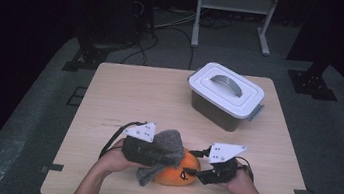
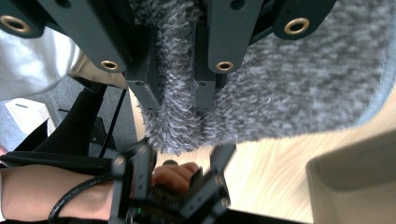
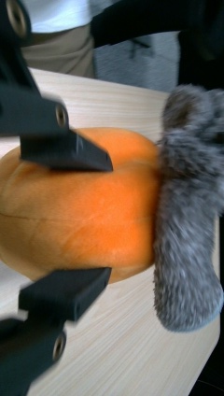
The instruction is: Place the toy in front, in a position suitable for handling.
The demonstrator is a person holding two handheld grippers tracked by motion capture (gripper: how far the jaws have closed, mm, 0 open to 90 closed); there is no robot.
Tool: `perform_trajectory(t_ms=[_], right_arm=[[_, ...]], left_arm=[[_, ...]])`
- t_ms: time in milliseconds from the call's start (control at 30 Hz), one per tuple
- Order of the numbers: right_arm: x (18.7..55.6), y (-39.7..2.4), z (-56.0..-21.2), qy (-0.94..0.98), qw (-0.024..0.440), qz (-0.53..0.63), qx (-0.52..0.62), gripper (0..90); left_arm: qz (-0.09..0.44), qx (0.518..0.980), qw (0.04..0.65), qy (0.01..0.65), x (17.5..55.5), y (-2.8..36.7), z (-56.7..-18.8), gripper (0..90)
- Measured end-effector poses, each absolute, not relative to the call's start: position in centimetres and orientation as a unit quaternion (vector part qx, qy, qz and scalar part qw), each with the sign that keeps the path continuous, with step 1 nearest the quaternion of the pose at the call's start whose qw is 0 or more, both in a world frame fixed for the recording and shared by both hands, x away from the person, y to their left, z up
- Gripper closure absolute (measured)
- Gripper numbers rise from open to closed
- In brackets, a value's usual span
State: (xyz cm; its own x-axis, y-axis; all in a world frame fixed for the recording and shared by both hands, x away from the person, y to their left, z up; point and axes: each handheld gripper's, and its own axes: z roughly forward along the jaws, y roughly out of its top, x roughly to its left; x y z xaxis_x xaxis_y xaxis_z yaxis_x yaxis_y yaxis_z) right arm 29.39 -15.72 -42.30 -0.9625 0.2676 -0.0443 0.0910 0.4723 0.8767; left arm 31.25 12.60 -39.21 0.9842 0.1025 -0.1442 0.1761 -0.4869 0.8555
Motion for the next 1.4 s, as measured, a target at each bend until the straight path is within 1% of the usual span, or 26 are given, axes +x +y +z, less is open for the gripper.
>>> perform_trajectory(t_ms=[67,100,200,233,300,333,400,467,600,667,733,800,900,1133,1267,1400], right_arm=[[29.5,-15.9,-42.2,0.851,0.078,0.507,0.108,31.0],[29.6,-15.9,-42.2,0.854,0.071,0.503,0.113,29.4],[29.9,-16.0,-42.9,0.858,0.065,0.494,0.126,29.9],[30.0,-15.9,-43.0,0.857,0.062,0.495,0.13,31.2],[30.0,-15.8,-43.1,0.858,0.06,0.495,0.126,40.4],[29.9,-15.7,-43.1,0.86,0.067,0.492,0.12,45.6],[29.7,-15.7,-43.0,0.862,0.072,0.489,0.115,51.9],[29.4,-15.5,-42.8,0.863,0.086,0.486,0.105,54.2],[28.9,-14.5,-42.6,0.865,0.09,0.487,0.088,54.5],[28.6,-14.1,-42.6,0.867,0.089,0.484,0.079,55.6],[28.7,-14.2,-42.8,0.869,0.089,0.481,0.08,57.1],[28.9,-14.6,-43.0,0.867,0.076,0.484,0.092,58.2],[29.1,-14.8,-43.2,0.863,0.07,0.49,0.096,58.9],[29.1,-14.8,-43.1,0.865,0.079,0.487,0.089,59.1],[28.9,-14.8,-43.0,0.867,0.082,0.485,0.086,59.3],[29.0,-15.2,-42.8,0.867,0.095,0.482,0.085,59.5]], left_arm=[[-0.039,0.859,0.503,0.087,31.3,13.1,-39.4,75.8],[-0.038,0.86,0.502,0.088,31.4,13.2,-39.4,75.7],[-0.04,0.861,0.499,0.087,31.4,13.2,-39.4,75.8],[-0.042,0.861,0.499,0.087,31.3,13.0,-39.4,75.8],[-0.044,0.862,0.499,0.083,31.4,12.7,-39.2,75.8],[-0.044,0.862,0.499,0.079,31.3,12.4,-39.0,75.8],[-0.041,0.862,0.5,0.075,31.3,12.0,-38.7,75.8],[-0.04,0.864,0.497,0.064,31.2,11.3,-38.0,75.8],[-0.045,0.869,0.491,0.035,30.8,9.1,-37.1,75.8],[-0.04,0.879,0.475,0.032,30.8,8.2,-37.2,75.8],[-0.041,0.879,0.474,0.036,31.0,8.2,-37.4,75.8],[-0.043,0.877,0.476,0.046,31.1,8.6,-37.8,75.8],[-0.043,0.871,0.486,0.056,31.1,9.4,-37.9,75.8],[-0.025,0.866,0.493,0.077,31.3,12.3,-37.6,75.7],[-0.026,0.857,0.506,0.096,31.3,13.9,-37.9,75.8],[-0.015,0.854,0.508,0.111,31.5,15.0,-37.8,75.8]])
